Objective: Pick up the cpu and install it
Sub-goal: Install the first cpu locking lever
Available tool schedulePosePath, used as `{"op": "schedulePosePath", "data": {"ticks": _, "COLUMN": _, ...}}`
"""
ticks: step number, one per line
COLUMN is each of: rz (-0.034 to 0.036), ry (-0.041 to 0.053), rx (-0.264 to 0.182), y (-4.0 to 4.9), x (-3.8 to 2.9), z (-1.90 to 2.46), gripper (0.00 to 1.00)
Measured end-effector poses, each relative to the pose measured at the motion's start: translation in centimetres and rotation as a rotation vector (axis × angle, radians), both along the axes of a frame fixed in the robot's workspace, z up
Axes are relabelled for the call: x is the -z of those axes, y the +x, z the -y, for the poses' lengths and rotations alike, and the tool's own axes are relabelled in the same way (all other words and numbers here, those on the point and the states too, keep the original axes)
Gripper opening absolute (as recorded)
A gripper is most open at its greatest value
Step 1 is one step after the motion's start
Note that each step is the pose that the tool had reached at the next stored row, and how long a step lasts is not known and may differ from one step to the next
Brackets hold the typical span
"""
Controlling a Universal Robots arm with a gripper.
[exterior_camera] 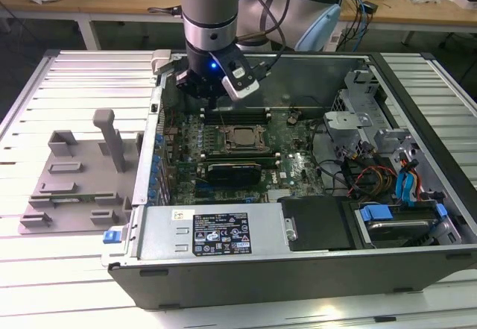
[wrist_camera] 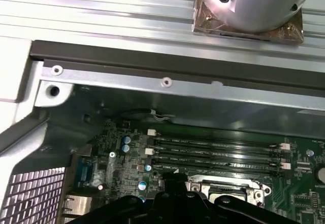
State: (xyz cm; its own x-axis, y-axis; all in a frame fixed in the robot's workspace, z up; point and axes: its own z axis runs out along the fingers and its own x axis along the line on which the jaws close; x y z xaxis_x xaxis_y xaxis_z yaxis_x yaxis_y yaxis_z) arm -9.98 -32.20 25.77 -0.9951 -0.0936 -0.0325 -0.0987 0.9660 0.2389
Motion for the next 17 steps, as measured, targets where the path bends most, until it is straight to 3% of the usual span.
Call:
{"op": "schedulePosePath", "data": {"ticks": 3, "rz": 0.0, "ry": 0.0, "rx": 0.0, "y": 1.29, "x": 0.03, "z": 0.0, "gripper": 0.11}}
{"op": "schedulePosePath", "data": {"ticks": 5, "rz": -0.0004, "ry": -0.0001, "rx": 0.0, "y": 2.94, "x": 0.05, "z": 0.0, "gripper": 0.11}}
{"op": "schedulePosePath", "data": {"ticks": 8, "rz": -0.0004, "ry": 0.0, "rx": 0.0, "y": 3.11, "x": 0.06, "z": 0.0, "gripper": 0.11}}
{"op": "schedulePosePath", "data": {"ticks": 11, "rz": -0.0005, "ry": -0.0062, "rx": 0.0, "y": 3.12, "x": 0.18, "z": 0.0, "gripper": 0.11}}
{"op": "schedulePosePath", "data": {"ticks": 14, "rz": -0.0003, "ry": -0.0209, "rx": 0.002, "y": 3.14, "x": 0.28, "z": 0.0, "gripper": 0.11}}
{"op": "schedulePosePath", "data": {"ticks": 17, "rz": -0.0011, "ry": -0.0294, "rx": 0.057, "y": 3.17, "x": 0.36, "z": 0.0, "gripper": 0.11}}
